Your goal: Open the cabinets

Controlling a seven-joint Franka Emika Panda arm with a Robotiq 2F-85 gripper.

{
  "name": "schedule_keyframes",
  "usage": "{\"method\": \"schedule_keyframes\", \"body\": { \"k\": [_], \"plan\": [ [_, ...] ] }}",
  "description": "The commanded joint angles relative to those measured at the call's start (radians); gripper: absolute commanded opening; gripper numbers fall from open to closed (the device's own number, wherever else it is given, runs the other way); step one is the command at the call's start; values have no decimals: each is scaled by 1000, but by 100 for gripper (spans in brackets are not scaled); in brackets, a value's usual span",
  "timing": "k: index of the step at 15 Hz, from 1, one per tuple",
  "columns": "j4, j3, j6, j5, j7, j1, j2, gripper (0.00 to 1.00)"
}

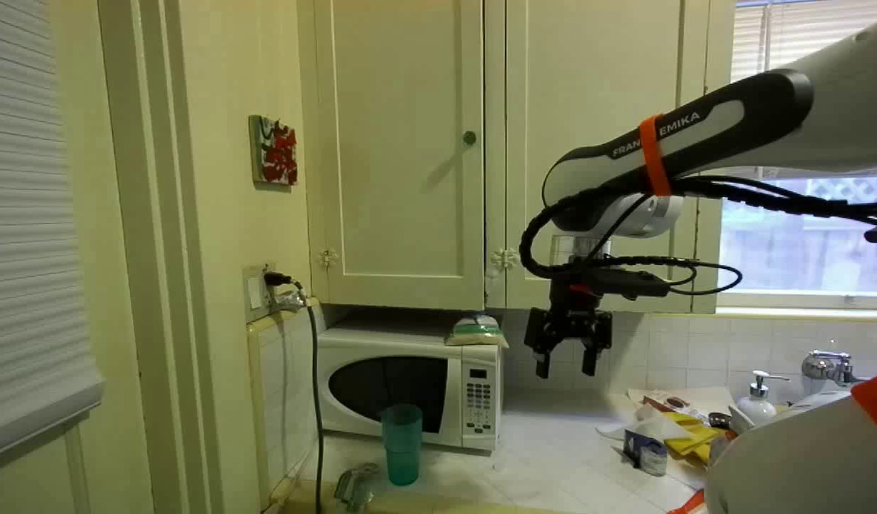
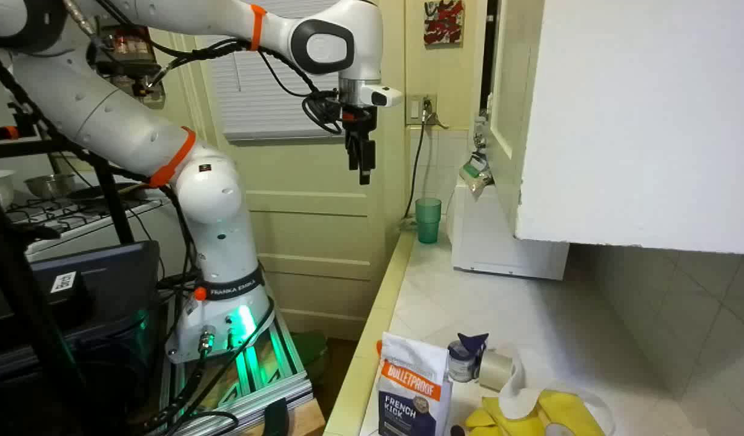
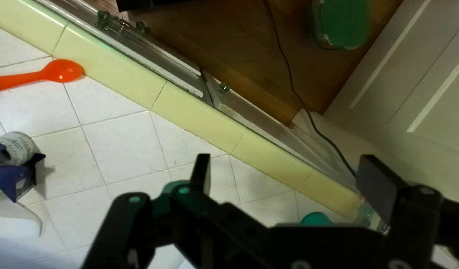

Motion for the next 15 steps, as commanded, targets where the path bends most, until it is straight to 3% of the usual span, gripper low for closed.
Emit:
{"method": "schedule_keyframes", "body": {
  "k": [1,5,7,11,15],
  "plan": [
    [2,8,-2,6,-6,-9,1,100],
    [2,8,-2,6,-6,-9,1,100],
    [10,20,87,-32,7,-32,25,100],
    [27,-4,423,-103,-73,-38,119,100],
    [46,-85,752,-44,-216,33,238,100]
  ]
}}
